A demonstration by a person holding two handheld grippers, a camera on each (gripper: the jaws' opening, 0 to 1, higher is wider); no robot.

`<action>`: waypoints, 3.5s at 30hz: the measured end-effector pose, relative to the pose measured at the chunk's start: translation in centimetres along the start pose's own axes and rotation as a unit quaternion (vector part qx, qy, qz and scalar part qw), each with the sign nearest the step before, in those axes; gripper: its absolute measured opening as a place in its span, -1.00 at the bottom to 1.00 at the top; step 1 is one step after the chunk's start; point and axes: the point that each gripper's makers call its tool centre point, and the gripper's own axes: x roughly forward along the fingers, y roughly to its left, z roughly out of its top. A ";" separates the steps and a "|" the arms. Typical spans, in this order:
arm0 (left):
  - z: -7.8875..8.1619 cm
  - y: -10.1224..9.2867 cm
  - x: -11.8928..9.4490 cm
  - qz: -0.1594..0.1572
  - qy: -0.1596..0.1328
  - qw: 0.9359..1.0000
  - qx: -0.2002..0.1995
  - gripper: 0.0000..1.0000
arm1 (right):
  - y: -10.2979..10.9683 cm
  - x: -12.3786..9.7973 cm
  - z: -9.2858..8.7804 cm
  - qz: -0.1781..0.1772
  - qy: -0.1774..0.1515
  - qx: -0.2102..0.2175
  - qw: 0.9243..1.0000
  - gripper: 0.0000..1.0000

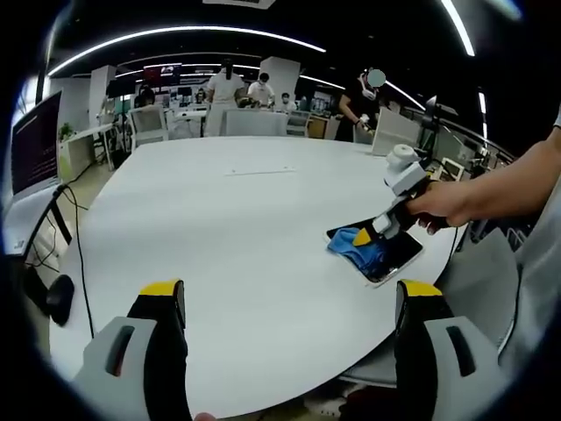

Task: Wipe the mirror surface with the cleaning cloth until all visible marks leave the cleaned area.

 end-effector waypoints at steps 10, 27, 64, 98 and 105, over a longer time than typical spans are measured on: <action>-0.2 0.4 -0.2 0.008 0.003 1.000 -0.004 0.97 | -1.4 -0.6 -0.2 0.004 -0.004 -0.005 1.000 -1.00; 0.0 -0.8 0.5 0.004 0.003 1.000 0.001 0.98 | -4.1 -1.7 -0.5 -0.006 -0.014 -0.008 1.000 -1.00; -0.4 -0.1 0.6 -0.014 -0.005 1.000 0.013 0.93 | -11.5 -4.5 -1.1 -0.037 -0.025 0.015 0.999 -1.00; 0.0 -1.0 1.1 -0.019 -0.013 1.000 0.001 0.86 | -18.5 -7.0 -1.7 -0.071 -0.032 0.049 0.996 -1.00; 0.3 -1.2 1.5 -0.023 -0.012 1.000 0.005 0.86 | -18.4 -6.9 -1.7 -0.086 -0.036 0.052 0.994 -1.00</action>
